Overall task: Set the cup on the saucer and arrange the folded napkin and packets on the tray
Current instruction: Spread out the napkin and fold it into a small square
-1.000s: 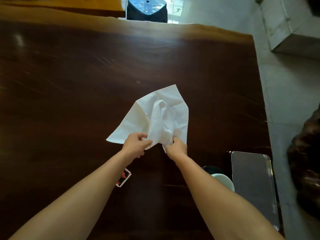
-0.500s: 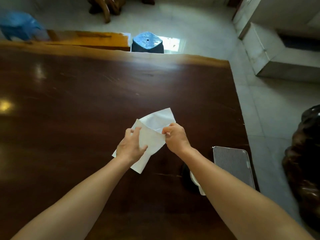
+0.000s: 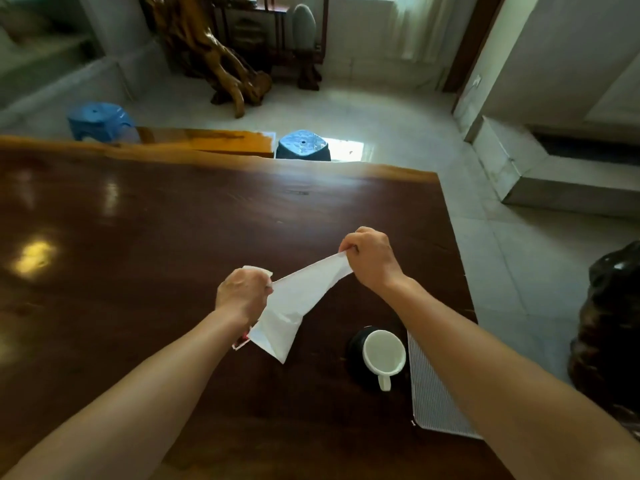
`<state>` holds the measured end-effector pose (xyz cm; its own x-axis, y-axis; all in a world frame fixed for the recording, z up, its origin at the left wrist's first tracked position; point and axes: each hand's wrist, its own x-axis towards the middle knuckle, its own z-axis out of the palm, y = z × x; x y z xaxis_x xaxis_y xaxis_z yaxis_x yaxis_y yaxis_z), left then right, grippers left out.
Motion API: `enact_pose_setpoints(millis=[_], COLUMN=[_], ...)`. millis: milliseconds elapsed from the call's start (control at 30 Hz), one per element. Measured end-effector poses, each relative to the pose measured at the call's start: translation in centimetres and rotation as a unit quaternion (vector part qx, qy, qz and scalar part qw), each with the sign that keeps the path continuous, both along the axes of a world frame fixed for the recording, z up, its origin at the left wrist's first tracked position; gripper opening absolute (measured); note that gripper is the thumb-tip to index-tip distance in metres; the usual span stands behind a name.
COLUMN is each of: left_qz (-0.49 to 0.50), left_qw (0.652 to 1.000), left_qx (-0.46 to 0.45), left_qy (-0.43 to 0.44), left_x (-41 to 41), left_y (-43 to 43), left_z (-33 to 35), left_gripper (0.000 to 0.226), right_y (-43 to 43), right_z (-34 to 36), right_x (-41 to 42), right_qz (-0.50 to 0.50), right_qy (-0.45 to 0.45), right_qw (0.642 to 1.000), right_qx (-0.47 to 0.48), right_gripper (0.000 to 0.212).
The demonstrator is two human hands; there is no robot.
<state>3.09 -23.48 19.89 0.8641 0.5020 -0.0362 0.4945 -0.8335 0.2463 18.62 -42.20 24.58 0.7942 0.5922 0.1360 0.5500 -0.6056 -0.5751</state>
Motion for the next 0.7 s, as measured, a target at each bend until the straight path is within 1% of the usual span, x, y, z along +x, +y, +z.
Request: enact_pose_setpoints(millis=[100,233,400,533,700], left_qz=[0.043,0.066,0.114,0.104,0.074], left_qw=[0.999,0.995,0.990,0.986,0.980], left_qx=[0.020,0.075,0.081,0.132,0.182], left_qy=[0.010,0.000,-0.030,-0.015,0.020], left_x=[-2.4,-5.2,-6.9,-6.6,-4.9], left_y=[1.3,2.0,2.9,3.5,6.1], left_z=[1.7,3.8,5.5,6.4,8.6], left_gripper=[0.022,0.022,0.021,0.019,0.025], right_y=[-1.7,-3.3,-4.1,-4.2,-2.8], right_z=[0.7,0.5,0.5,1.1,3.5], right_x=[0.8,0.9,0.0,0.4,1.9], right_qz=[-0.016,-0.016,-0.002,-0.039,-0.049], right_qy=[-0.014,-0.023,-0.029,-0.029,-0.055], right_qw=[1.000,0.999,0.998,0.998,0.995], right_qx=[-0.003,-0.022,-0.051,-0.051,-0.064], right_gripper=[0.035,0.036,0.032,0.031,0.026])
